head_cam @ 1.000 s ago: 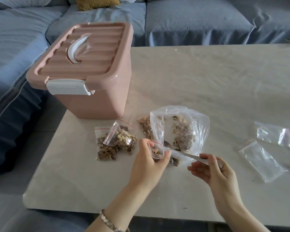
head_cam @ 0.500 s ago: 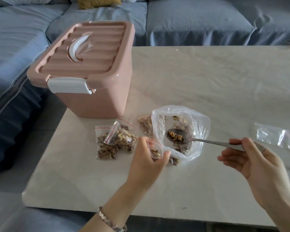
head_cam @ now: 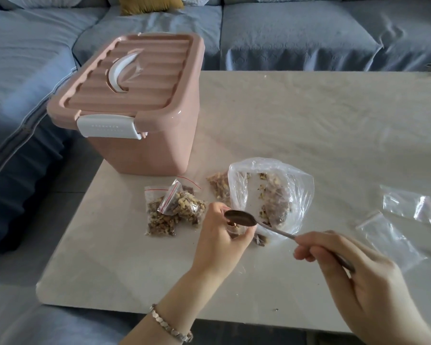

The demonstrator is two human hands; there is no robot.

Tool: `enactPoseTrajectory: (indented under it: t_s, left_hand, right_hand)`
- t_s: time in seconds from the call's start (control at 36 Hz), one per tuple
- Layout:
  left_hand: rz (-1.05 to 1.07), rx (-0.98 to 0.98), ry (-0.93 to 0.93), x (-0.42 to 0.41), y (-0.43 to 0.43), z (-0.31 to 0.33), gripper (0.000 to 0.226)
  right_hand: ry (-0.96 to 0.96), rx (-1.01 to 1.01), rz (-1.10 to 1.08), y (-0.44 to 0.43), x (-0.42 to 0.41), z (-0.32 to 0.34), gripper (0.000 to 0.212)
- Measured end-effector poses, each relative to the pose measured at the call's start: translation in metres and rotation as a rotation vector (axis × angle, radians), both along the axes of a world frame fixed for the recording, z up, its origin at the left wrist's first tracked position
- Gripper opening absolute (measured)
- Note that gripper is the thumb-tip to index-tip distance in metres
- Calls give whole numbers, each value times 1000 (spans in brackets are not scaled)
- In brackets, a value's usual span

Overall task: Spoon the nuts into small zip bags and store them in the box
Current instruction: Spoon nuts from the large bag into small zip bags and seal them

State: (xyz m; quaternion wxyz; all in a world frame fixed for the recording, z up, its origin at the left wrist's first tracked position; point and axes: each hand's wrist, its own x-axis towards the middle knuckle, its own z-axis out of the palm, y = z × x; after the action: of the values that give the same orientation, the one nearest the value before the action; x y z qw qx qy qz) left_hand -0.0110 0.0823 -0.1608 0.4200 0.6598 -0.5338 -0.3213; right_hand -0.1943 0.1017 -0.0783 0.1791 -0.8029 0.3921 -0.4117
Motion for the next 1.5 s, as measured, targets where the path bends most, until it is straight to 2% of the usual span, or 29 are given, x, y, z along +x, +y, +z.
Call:
enactPoseTrajectory:
  t_s: [0.11, 0.28, 0.36, 0.44, 0.5, 0.56, 0.64, 0.75, 0.81, 0.89, 0.97, 1.03, 1.14, 1.25, 1.31, 1.39, 1.5]
  left_hand:
    - [1, -17, -18, -1, 2, -1, 36]
    - [77, -11, -28, 6, 10, 5, 36]
    - [94, 36, -33, 13, 13, 9, 38]
    - [134, -25, -100, 19, 17, 6, 45]
    - [173, -33, -196, 22, 18, 5, 44]
    - [188, -20, -285, 25, 19, 7, 43]
    - [151, -24, -314, 33, 20, 9, 51]
    - [-66, -15, -340, 50, 24, 18, 73]
    - [-203, -2, -382, 60, 26, 25, 66]
    - [-291, 32, -394, 75, 27, 26, 51]
    - [-264, 64, -337, 84, 25, 26, 39]
    - [-246, 52, -320, 87, 25, 27, 37]
    - [-206, 67, -265, 85, 27, 31, 28]
    - [-86, 72, -201, 84, 29, 32, 20]
    - [15, 77, -191, 84, 29, 35, 15]
    - [114, 122, -197, 92, 29, 34, 17]
    - [170, 199, -149, 112, 28, 26, 18]
  right_hand:
    - [-39, 41, -27, -2, -1, 0, 28]
    - [-497, 315, -275, -19, -3, -5, 28]
    - [-627, 521, -414, -35, -9, -22, 28]
    - [-743, 810, -432, -46, -7, -41, 25]
    - [-766, 933, -424, -48, -2, -49, 23]
    - [-702, 982, -425, -49, 0, -55, 18]
    - [-595, 993, -426, -47, -5, -60, 6]
    - [-412, 939, -450, -45, -16, -66, 13]
    - [-303, 893, -466, -44, -20, -66, 16]
    - [-41, 722, -523, -40, -22, -63, 22]
    - [158, 392, -519, -32, -17, -52, 35]
    - [144, 321, -358, -28, -4, -41, 35]
    - [136, 471, 19, -20, 43, -38, 38]
    - [291, 620, 181, -16, 93, -54, 70]
    - [246, 634, 173, -19, 113, -59, 63]
    - [135, 639, 143, -27, 133, -70, 37]
    - [105, 657, 119, -37, 149, -76, 28]
